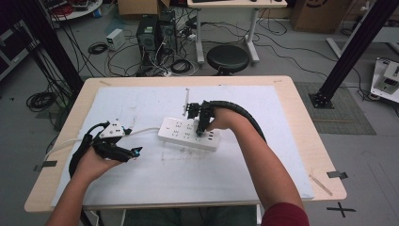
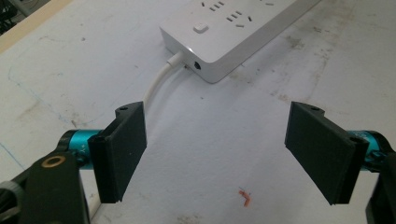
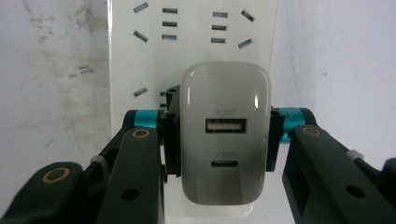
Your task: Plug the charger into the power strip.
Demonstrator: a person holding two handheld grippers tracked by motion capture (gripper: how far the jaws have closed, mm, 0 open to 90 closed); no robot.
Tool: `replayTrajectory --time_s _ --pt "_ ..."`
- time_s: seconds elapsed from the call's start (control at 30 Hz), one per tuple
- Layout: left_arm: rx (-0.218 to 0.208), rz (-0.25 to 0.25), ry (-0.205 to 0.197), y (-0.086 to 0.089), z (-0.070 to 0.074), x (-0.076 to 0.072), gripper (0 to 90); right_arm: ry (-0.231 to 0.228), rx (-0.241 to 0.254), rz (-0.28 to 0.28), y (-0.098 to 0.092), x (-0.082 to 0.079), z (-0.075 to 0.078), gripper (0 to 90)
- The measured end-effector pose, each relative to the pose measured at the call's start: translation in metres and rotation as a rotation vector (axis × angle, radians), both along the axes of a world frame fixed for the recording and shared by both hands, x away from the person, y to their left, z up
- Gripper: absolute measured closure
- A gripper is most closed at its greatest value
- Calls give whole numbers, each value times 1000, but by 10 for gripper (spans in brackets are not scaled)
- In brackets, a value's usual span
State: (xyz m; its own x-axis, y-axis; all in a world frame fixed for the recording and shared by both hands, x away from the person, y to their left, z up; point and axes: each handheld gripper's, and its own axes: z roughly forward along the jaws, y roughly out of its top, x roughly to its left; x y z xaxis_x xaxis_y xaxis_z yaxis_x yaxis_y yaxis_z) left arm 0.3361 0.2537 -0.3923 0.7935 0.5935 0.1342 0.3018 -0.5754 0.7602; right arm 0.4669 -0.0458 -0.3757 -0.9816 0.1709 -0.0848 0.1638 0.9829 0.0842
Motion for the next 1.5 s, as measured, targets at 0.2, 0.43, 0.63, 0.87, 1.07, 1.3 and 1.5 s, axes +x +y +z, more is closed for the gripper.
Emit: replayTrajectory --time_s 0.2,0.43,0.63,0.87,1.07,1.3,1.5 --pt "-3 8 -5 4 1 1 208 34 12 -9 -2 5 -1 638" --pt "-10 7 -4 6 2 0 209 46 28 -1 -4 7 -1 630" --pt "-12 5 3 5 1 1 209 55 48 -20 -6 7 3 475" --pt "-27 4 -5 8 3 2 207 62 190 -83 -26 4 18 396" --pt "-35 6 -17 8 6 4 208 -16 401 -151 -59 -19 34 282" --pt "-77 -3 -64 7 10 2 207 -84 505 -210 -83 -43 31 232" --pt "-122 -13 -83 10 15 2 208 -137 600 -260 -103 -60 33 213"
